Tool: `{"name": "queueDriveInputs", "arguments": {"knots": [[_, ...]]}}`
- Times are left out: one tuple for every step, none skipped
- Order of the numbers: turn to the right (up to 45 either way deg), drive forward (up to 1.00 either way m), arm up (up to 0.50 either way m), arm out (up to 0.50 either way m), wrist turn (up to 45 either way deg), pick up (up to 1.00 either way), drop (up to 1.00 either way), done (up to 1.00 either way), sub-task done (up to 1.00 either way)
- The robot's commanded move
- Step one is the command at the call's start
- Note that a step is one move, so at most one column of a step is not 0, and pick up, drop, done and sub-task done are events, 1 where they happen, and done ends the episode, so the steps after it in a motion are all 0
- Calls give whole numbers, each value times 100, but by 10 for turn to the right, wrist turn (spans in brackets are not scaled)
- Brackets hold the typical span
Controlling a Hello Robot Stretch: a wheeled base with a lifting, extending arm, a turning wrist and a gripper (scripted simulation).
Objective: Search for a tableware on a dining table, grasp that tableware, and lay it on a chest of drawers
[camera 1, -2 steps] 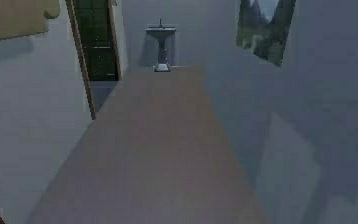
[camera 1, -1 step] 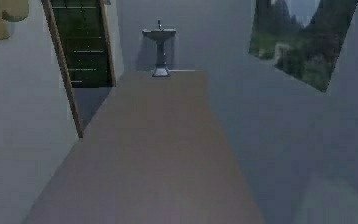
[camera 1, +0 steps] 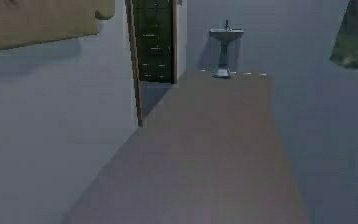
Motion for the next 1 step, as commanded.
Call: {"name": "queueDriveInputs", "arguments": {"knots": [[0,100,0,0,0,0,0,0,0]]}}
